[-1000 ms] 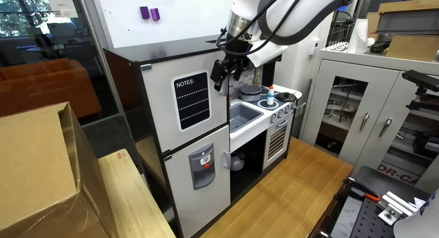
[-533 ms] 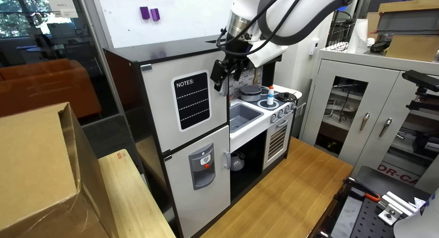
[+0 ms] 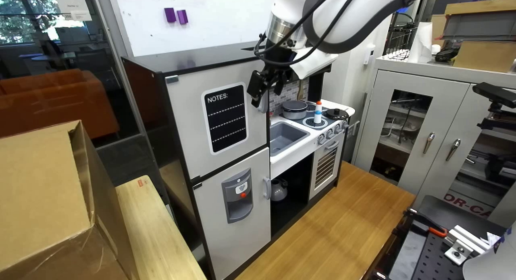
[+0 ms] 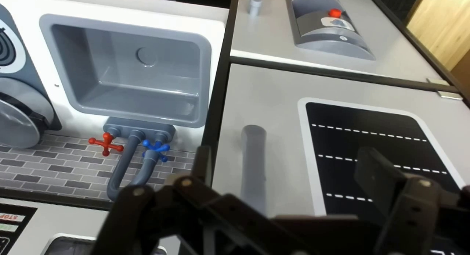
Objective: Open the top compartment of the refrigerator
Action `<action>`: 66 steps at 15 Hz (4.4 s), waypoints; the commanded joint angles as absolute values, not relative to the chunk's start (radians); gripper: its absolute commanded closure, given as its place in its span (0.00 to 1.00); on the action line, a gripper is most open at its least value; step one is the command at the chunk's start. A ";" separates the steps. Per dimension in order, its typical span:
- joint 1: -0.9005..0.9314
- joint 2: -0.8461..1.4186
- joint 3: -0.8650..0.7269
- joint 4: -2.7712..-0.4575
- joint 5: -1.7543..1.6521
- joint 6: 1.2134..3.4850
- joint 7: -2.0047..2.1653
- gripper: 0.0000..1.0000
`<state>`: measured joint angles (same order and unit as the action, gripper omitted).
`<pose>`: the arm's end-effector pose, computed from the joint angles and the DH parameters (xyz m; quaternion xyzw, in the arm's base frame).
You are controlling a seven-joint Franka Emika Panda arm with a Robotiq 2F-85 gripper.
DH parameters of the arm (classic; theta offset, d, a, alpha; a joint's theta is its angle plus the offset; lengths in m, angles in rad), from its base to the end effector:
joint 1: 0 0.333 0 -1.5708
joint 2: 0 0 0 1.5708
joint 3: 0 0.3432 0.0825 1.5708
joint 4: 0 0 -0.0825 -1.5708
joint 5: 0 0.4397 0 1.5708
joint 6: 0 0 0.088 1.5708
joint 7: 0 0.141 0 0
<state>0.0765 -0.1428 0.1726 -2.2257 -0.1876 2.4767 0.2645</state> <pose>0.5744 0.1444 0.4435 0.9761 0.0551 0.2077 0.0314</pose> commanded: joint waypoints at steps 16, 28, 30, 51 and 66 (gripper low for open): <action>0.077 -0.041 0.143 -2.146 -0.272 2.534 0.285 0.47; 0.073 -0.062 0.132 -2.164 -0.290 2.526 0.350 0.87; 0.073 -0.067 0.131 -2.168 -0.290 2.526 0.360 0.86; 0.060 -0.302 0.184 -2.437 -0.250 2.618 0.398 0.89; 0.109 -0.444 0.209 -2.529 -0.141 2.606 0.330 0.82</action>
